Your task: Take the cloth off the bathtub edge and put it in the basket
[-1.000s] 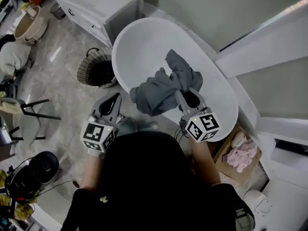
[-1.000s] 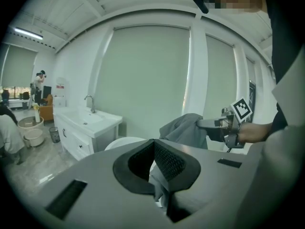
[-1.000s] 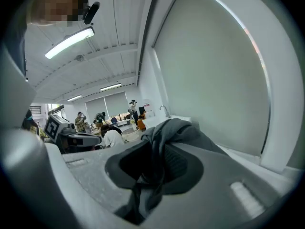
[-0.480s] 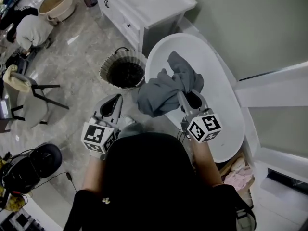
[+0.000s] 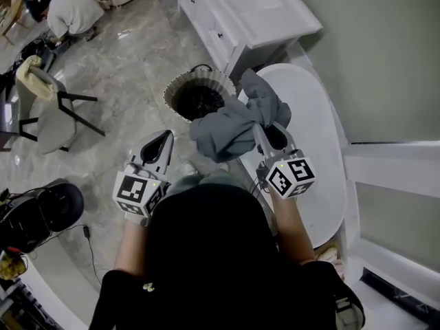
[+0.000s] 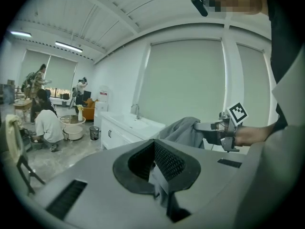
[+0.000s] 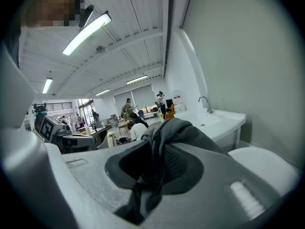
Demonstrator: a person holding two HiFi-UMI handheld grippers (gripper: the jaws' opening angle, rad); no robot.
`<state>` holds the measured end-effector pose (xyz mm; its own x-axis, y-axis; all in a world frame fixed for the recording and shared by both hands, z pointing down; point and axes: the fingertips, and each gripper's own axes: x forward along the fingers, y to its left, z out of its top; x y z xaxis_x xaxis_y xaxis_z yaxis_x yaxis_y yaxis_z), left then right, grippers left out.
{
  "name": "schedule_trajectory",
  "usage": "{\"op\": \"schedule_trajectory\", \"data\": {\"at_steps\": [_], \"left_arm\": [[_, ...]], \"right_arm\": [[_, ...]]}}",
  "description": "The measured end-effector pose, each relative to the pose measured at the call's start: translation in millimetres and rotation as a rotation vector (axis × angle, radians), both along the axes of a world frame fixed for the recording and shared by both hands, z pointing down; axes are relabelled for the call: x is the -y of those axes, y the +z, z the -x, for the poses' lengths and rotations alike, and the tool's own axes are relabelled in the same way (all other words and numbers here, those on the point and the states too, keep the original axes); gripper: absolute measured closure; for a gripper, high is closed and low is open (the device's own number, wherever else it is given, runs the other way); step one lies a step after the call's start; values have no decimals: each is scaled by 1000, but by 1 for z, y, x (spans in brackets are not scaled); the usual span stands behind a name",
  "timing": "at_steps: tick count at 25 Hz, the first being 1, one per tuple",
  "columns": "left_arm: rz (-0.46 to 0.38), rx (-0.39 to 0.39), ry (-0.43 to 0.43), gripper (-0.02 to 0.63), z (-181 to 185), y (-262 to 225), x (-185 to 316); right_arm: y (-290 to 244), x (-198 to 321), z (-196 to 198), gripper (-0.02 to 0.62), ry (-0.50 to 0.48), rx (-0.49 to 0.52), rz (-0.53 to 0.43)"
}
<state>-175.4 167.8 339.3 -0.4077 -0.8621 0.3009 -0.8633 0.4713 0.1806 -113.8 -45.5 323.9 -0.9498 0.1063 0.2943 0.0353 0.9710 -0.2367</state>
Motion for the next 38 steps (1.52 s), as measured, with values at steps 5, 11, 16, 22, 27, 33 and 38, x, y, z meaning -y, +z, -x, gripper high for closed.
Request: {"op": "schedule_trajectory", "data": {"at_steps": [5,11,16,22,27,33,38], "left_arm": [[2,-18,-69,594,14,8,-20],[11,-24,-141,594,43,17,-30],[16,-42,-214,594,82,24,-27],[35,-52,-281,594,133,33,-17],[59,-58,-344,594,163,38,-7],[92,-75,-419,594,186,45,6],[110,-87,-469,594,197,52,19]], "right_arm": [[8,-18,37,518,-76,-10,1],[22,-26,87,518,-150,-25,19],[34,-26,142,518,-232,-43,25],[53,-21,212,518,-311,-60,37],[72,-14,262,518,-381,-77,53],[94,-6,309,518,-458,-104,86],[112,-1,339,518,-520,-124,103]]}}
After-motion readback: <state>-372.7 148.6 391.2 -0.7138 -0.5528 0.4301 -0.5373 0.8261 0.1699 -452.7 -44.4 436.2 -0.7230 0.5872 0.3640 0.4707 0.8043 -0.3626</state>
